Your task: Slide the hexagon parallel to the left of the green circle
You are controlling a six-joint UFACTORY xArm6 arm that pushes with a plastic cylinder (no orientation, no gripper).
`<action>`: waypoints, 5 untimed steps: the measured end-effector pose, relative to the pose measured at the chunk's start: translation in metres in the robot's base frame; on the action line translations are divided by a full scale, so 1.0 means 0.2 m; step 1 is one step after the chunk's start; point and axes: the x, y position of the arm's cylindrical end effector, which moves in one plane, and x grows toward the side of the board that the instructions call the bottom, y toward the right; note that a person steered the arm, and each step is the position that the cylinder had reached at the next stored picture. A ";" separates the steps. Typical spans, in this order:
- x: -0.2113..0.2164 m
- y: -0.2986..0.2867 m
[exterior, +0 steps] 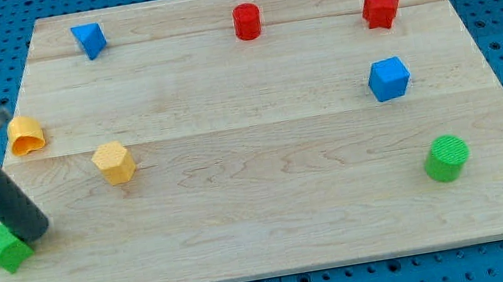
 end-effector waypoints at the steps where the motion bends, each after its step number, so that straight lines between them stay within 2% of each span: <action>1: -0.15 0.09; 3: -0.40 0.09; 5: -0.41 0.51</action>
